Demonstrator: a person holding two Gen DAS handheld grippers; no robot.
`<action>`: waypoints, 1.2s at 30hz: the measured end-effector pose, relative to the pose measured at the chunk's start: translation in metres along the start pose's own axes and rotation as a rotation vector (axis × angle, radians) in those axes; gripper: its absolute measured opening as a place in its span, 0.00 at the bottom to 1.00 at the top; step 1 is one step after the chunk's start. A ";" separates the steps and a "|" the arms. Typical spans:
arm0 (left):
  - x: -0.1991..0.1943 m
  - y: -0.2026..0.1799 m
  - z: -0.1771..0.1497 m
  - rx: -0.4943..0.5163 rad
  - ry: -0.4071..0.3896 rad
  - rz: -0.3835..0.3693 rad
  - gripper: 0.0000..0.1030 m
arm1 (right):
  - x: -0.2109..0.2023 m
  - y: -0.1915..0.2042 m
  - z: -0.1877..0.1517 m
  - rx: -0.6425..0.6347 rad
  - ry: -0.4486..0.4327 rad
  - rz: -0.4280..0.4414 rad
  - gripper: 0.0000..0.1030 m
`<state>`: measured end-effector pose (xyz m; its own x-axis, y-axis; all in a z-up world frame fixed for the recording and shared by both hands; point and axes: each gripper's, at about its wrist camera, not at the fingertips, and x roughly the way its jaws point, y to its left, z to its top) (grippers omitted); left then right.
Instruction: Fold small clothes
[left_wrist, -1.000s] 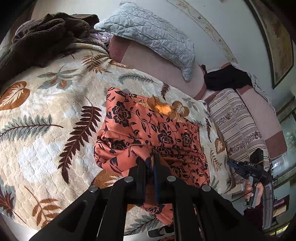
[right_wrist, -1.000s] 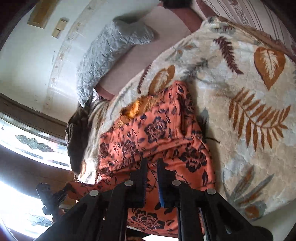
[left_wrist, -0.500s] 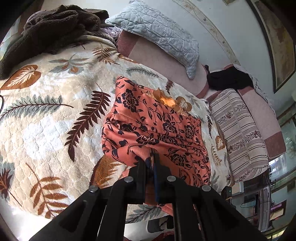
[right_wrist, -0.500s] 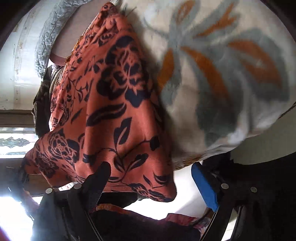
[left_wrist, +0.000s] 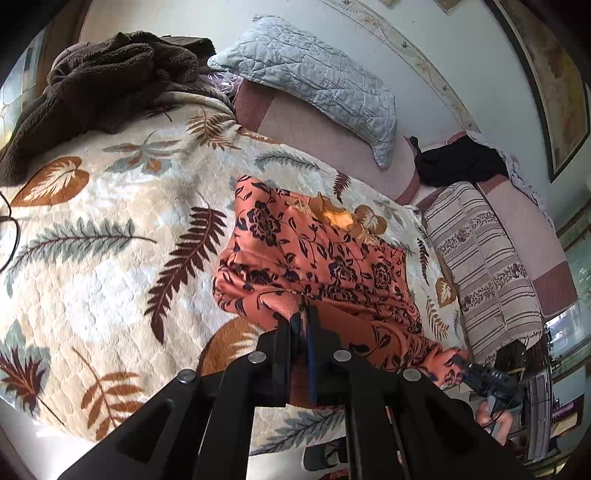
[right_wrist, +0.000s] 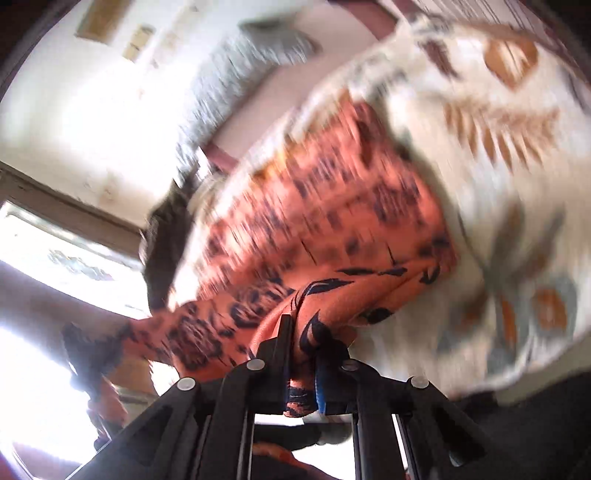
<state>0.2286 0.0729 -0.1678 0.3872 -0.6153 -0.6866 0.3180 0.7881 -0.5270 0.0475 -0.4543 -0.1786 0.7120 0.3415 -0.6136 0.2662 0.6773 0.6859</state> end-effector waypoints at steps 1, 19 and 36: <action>0.003 -0.002 0.010 0.004 -0.005 0.002 0.07 | -0.003 0.005 0.019 0.003 -0.038 0.018 0.10; 0.239 0.071 0.161 -0.205 0.040 0.125 0.11 | 0.167 -0.087 0.256 0.383 -0.285 0.043 0.14; 0.126 0.063 0.074 -0.346 -0.270 0.086 0.79 | 0.107 -0.026 0.190 0.084 -0.288 -0.048 0.69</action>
<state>0.3615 0.0439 -0.2497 0.6259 -0.4931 -0.6042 -0.0160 0.7665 -0.6421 0.2400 -0.5587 -0.1875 0.8491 0.1031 -0.5180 0.3485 0.6276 0.6962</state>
